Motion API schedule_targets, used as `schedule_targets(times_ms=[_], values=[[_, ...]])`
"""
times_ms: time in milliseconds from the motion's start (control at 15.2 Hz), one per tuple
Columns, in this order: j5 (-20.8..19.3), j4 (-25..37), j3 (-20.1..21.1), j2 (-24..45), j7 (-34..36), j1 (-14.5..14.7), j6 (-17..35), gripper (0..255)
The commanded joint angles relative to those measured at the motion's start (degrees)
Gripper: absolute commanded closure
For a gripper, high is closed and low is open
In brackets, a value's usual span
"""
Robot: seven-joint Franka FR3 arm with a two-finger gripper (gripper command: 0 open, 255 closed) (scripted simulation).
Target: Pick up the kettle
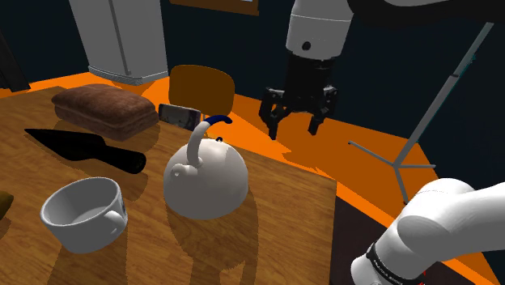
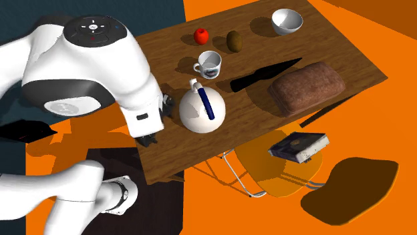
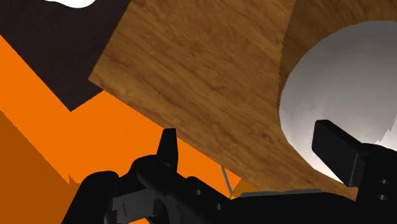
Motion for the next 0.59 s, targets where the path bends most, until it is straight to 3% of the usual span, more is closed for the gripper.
schedule_targets(times_ms=[0, 264, 528], values=[[1.0, 3.6, 3.7, 2.3, 7.5, -2.1, 0.1, 0], [1.2, 12.0, 11.7, 8.5, 21.7, -7.5, 0.5, 0], [-1.9, 22.2, 21.9, 17.0, 37.0, -14.3, 0.6, 0]])
